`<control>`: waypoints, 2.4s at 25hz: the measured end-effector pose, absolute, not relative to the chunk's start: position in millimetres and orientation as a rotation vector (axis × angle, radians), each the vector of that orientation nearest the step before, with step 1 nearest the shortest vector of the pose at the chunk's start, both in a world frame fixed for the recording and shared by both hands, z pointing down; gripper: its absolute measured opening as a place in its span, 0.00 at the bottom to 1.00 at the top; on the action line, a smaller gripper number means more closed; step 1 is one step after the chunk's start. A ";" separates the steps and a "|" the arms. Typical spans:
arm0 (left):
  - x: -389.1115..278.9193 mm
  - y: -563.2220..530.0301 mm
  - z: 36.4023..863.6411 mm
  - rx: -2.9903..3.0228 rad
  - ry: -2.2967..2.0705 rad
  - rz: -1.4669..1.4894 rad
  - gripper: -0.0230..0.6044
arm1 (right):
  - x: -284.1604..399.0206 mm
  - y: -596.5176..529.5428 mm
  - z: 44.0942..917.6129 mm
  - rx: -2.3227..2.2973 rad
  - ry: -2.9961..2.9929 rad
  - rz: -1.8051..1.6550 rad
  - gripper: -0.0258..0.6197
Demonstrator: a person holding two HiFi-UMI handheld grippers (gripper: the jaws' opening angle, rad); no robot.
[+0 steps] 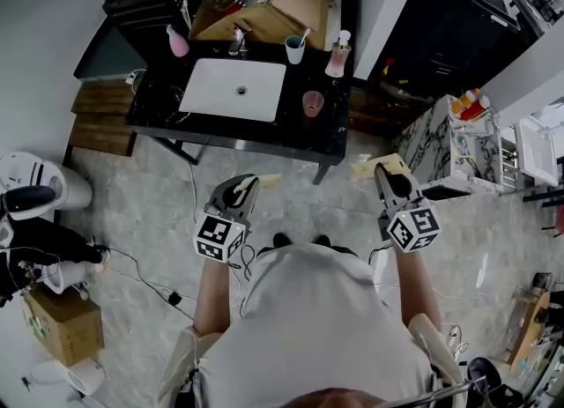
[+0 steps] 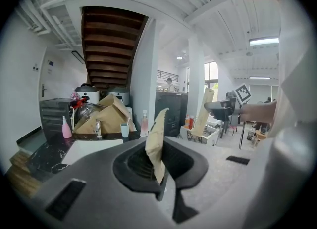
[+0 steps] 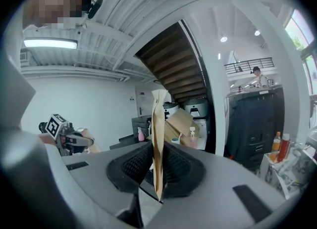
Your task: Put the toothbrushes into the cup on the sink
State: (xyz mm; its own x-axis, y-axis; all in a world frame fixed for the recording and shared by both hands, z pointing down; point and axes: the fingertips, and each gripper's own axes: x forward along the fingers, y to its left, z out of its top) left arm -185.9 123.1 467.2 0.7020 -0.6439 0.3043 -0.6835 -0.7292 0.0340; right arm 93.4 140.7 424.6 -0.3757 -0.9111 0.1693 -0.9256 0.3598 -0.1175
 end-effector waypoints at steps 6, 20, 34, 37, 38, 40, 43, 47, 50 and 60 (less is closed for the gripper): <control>-199.0 120.4 476.1 2.772 -1.027 0.429 0.09 | 74.7 143.5 430.3 1.749 -2.507 0.312 0.15; -220.0 118.7 481.8 2.776 -0.993 0.421 0.09 | 61.4 148.2 427.5 1.814 -2.476 0.306 0.15; -210.7 70.8 499.3 2.690 -1.061 0.456 0.09 | 71.2 81.7 448.9 1.740 -2.512 0.364 0.15; -201.0 52.4 499.7 2.678 -1.072 0.464 0.09 | 79.1 60.0 452.1 1.718 -2.524 0.375 0.15; -197.3 46.1 499.8 2.675 -1.074 0.467 0.09 | 82.3 52.8 454.0 1.712 -2.526 0.383 0.15; -190.3 32.6 500.4 2.666 -1.080 0.474 0.09 | 89.4 37.6 457.9 1.702 -2.525 0.401 0.15; -181.2 14.4 502.8 2.645 -1.089 0.478 0.09 | 99.1 15.8 462.7 1.689 -2.525 0.426 0.15; -169.8 -8.7 508.3 2.620 -1.102 0.493 0.09 | 108.5 -13.8 469.2 1.654 -2.532 0.442 0.15; -160.7 -24.9 510.5 2.607 -1.118 0.499 0.09 | 115.4 -33.2 476.0 1.623 -2.538 0.456 0.15; -134.9 -59.1 514.3 2.562 -1.179 0.517 0.09 | 124.2 -86.1 487.0 1.491 -2.601 0.460 0.15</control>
